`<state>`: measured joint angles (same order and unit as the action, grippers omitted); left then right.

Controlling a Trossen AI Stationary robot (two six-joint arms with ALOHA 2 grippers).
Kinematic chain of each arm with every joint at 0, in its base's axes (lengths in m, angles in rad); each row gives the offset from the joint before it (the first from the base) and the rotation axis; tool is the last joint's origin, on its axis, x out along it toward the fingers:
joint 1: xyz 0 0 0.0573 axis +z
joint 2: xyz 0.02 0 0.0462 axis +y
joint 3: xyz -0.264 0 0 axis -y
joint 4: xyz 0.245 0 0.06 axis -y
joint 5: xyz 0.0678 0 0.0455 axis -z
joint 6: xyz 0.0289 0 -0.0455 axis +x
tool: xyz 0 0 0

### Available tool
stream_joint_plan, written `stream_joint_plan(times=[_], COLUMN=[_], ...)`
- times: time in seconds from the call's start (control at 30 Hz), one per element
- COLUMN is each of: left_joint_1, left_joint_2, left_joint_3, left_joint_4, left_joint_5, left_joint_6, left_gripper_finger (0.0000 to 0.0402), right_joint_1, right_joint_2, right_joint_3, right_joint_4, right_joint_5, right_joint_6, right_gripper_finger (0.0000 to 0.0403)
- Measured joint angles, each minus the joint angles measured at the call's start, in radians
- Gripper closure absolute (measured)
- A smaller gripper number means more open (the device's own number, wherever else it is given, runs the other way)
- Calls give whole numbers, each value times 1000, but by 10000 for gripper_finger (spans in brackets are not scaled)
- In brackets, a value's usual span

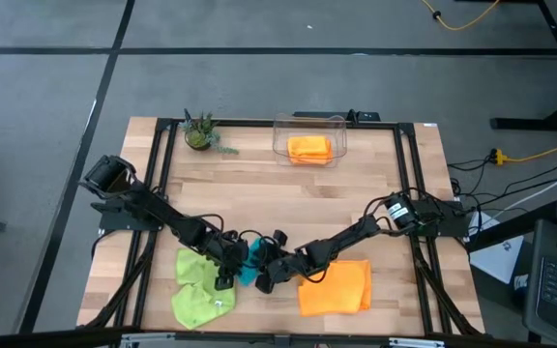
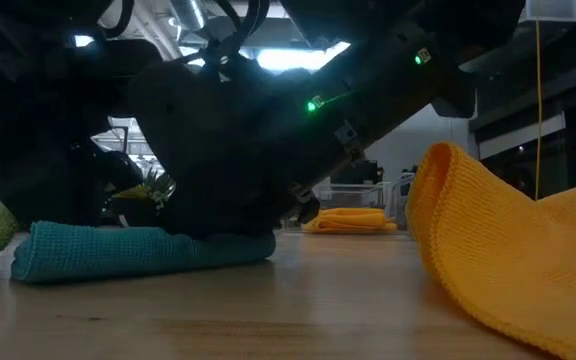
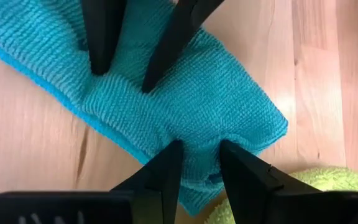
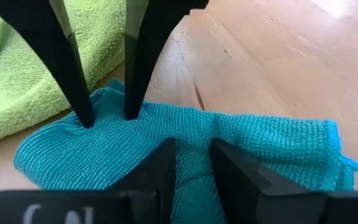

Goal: Fold microfiber towels
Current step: Fold the blue towel on the table

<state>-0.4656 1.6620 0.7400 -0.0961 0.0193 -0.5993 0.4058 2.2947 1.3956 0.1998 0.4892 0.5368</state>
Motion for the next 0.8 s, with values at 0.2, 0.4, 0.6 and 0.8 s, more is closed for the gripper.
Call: stream_joint_plan(times=[0.2,0.4,0.6,0.8], left_joint_1=[1,-2,-6,-6], left_joint_2=[-41,-58,-58,-58], left_joint_3=[-5,-7,-7,-7], left_joint_4=[-26,-31,-28,-27], left_joint_5=[3,8,-14,-19], left_joint_6=[0,0,4,8], left_gripper_finger=[292,292,292,292], right_joint_1=[0,0,-12,-24], right_joint_2=[-27,-86,-64,-46], right_joint_3=[-2,-1,0,-25], right_joint_4=[-24,-54,-59,-85], right_joint_5=[12,115,147,165], right_joint_6=[-45,-99,-70,-66], right_gripper_finger=[295,295,295,295])
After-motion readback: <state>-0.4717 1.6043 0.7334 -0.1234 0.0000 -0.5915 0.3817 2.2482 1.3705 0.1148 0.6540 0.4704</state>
